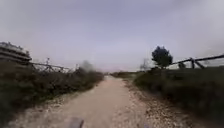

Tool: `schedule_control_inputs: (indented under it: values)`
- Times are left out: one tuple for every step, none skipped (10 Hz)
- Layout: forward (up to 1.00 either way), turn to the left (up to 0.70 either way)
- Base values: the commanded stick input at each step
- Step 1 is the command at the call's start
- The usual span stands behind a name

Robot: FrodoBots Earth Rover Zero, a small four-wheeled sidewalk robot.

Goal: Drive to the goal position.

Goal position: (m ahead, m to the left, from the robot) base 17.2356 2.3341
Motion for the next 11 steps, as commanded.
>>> schedule_control_inputs:
  values:
    - [0.70,0.00]
    - [0.70,0.00]
    - [0.70,0.00]
    - [0.70,0.00]
    - [0.70,0.00]
    - [0.70,0.00]
    - [0.70,0.00]
    - [0.70,0.00]
    - [0.70,0.00]
    - [0.70,-0.33]
    - [0.70,-0.16]
